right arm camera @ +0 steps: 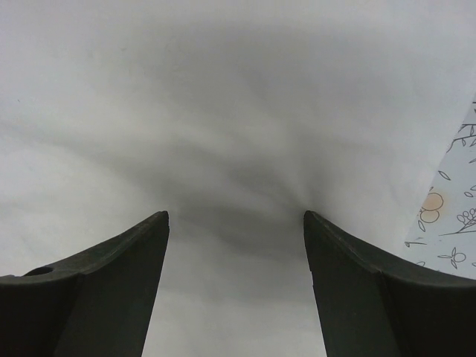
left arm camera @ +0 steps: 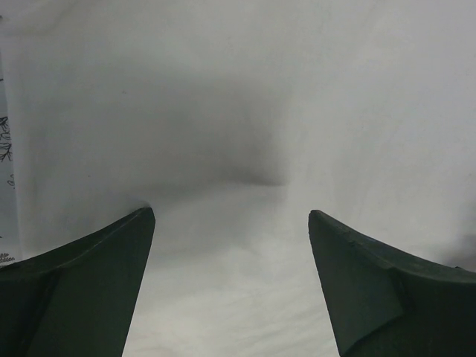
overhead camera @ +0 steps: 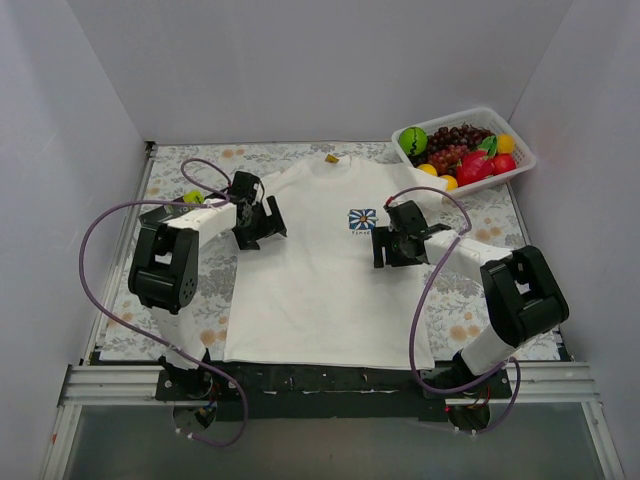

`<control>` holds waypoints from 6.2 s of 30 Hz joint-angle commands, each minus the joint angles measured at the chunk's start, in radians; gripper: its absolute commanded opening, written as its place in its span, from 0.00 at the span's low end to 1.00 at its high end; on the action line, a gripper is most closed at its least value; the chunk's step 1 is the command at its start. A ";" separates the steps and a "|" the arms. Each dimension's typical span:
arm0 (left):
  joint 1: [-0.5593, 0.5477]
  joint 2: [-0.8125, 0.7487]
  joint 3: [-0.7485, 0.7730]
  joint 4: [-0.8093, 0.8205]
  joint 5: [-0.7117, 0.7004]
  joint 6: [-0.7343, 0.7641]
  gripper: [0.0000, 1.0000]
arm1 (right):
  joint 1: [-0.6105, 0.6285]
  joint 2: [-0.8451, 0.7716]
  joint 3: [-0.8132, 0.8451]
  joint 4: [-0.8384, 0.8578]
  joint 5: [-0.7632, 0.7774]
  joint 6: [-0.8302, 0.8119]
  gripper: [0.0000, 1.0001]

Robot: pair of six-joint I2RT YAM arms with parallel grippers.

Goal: Pin the brooch onto the clothing

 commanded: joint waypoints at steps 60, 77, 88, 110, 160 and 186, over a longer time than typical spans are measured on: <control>0.181 0.320 0.675 -0.371 -0.377 0.129 0.40 | 0.074 -0.021 0.174 -0.117 -0.028 -0.030 0.82; 0.218 0.380 0.656 -0.324 -0.407 0.122 0.30 | 0.074 -0.017 0.137 -0.104 -0.024 -0.049 0.82; 0.217 0.401 0.633 -0.333 -0.384 0.138 0.32 | 0.074 -0.016 0.140 -0.107 -0.027 -0.055 0.82; 0.172 0.190 0.160 -0.276 -0.366 0.150 0.34 | 0.073 -0.070 0.120 -0.119 -0.024 -0.066 0.82; 0.581 -0.559 -0.363 -0.043 0.308 -0.031 0.41 | 0.406 0.499 0.747 0.235 -0.472 0.051 0.83; 0.681 -0.295 -0.524 0.089 0.390 -0.080 0.00 | 0.487 0.858 1.108 0.324 -0.561 0.164 0.54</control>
